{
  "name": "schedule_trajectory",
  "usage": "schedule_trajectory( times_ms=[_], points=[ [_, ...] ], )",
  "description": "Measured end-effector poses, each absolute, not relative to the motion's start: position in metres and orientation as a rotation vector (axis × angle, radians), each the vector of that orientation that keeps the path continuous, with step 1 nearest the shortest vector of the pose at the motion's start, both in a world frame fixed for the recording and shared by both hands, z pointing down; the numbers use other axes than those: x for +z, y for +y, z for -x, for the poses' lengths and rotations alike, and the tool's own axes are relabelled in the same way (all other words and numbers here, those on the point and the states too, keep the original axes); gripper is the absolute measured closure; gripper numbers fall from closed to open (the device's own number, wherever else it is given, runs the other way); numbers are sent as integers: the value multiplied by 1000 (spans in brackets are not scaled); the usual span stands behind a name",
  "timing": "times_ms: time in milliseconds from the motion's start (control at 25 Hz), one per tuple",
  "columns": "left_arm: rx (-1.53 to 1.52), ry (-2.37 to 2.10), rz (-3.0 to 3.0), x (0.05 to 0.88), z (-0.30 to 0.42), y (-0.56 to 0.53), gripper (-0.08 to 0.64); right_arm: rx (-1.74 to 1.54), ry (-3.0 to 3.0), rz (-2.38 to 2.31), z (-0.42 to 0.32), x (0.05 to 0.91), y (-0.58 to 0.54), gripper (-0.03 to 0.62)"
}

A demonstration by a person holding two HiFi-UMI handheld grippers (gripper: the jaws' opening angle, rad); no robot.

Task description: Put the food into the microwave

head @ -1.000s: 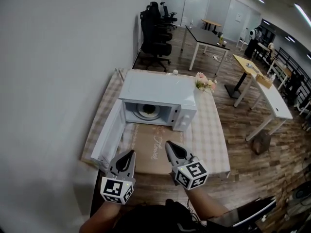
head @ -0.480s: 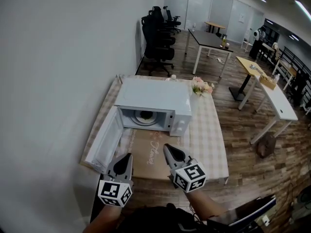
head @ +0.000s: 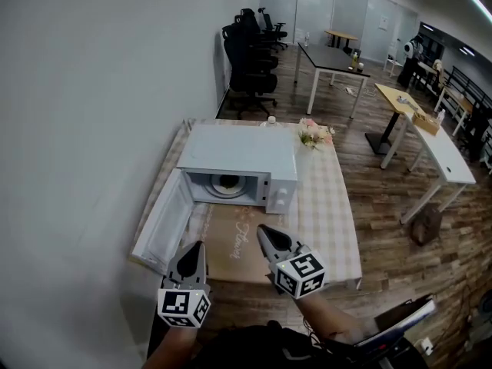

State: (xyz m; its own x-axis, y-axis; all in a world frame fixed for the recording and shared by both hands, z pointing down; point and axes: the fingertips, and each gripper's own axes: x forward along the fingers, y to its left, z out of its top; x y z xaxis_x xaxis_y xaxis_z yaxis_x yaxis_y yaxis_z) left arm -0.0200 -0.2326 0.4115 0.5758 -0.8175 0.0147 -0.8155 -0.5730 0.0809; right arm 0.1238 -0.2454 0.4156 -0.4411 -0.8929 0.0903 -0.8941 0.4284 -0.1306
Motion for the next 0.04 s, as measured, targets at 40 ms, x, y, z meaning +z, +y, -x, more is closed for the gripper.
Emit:
schedule_trajectory(
  times_ms=[40],
  points=[
    [-51, -1452, -2702, 410, 21, -232, 552, 251, -2653, -1646, -125, 415, -246, 584]
  ],
)
